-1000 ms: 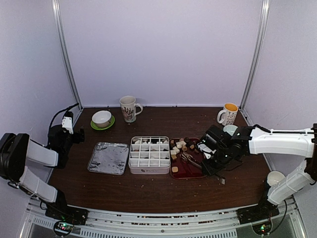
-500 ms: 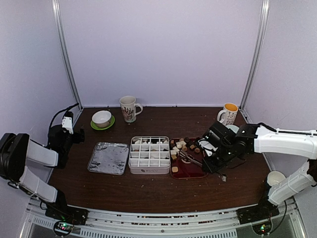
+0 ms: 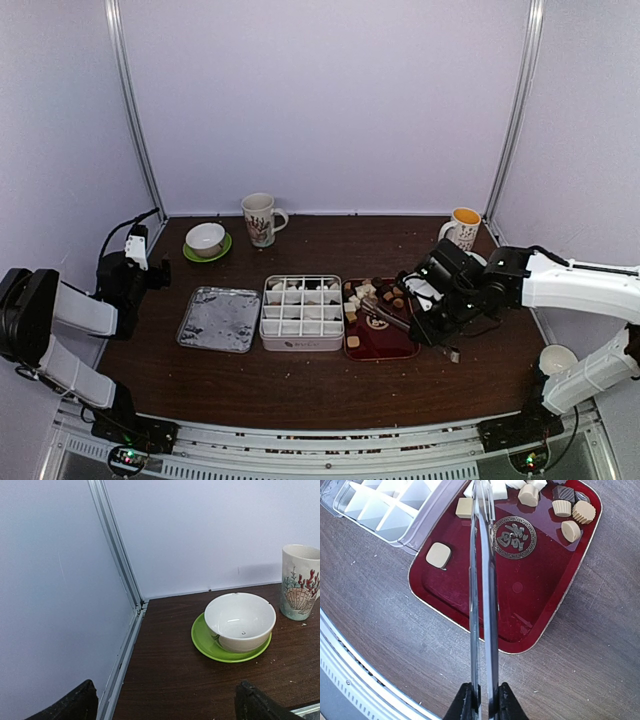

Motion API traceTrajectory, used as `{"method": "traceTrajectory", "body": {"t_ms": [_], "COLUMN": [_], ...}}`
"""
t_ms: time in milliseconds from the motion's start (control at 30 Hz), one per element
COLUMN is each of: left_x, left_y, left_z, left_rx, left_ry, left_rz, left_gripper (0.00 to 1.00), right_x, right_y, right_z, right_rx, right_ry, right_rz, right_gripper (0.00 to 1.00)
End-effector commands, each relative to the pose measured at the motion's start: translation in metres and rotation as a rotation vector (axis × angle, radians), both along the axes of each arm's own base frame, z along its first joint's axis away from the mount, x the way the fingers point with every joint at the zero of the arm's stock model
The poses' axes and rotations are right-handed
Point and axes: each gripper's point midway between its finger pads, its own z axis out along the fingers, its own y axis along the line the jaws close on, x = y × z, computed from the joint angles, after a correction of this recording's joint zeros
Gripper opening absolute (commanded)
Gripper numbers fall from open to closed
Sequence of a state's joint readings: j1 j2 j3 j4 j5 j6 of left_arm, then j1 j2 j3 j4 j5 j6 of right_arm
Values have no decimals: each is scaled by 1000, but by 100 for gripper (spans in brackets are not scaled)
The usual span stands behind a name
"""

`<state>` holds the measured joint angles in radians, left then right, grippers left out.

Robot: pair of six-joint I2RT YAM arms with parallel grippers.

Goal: Pack the chocolate
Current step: Pick up the fake chocolate from the plate.

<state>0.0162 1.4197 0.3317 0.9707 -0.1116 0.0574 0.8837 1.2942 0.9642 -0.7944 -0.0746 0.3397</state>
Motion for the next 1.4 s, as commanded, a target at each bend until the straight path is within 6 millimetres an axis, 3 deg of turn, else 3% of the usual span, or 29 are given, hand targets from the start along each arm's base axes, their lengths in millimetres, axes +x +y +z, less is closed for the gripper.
{"method": "traceTrajectory", "body": {"t_ms": [0, 1367], "left_x": [1, 1], "left_y": [2, 2], "left_z": [8, 8], "left_rx": [-8, -9], "left_ry": [-39, -40], "left_rz": [2, 1], "left_gripper": [98, 98], "right_x": [5, 6], "right_y": [2, 0], "right_z": [17, 28], "right_rx": [37, 66], "right_ry": [-40, -69], "right_rz": [-1, -13], "right_gripper": [16, 16]}}
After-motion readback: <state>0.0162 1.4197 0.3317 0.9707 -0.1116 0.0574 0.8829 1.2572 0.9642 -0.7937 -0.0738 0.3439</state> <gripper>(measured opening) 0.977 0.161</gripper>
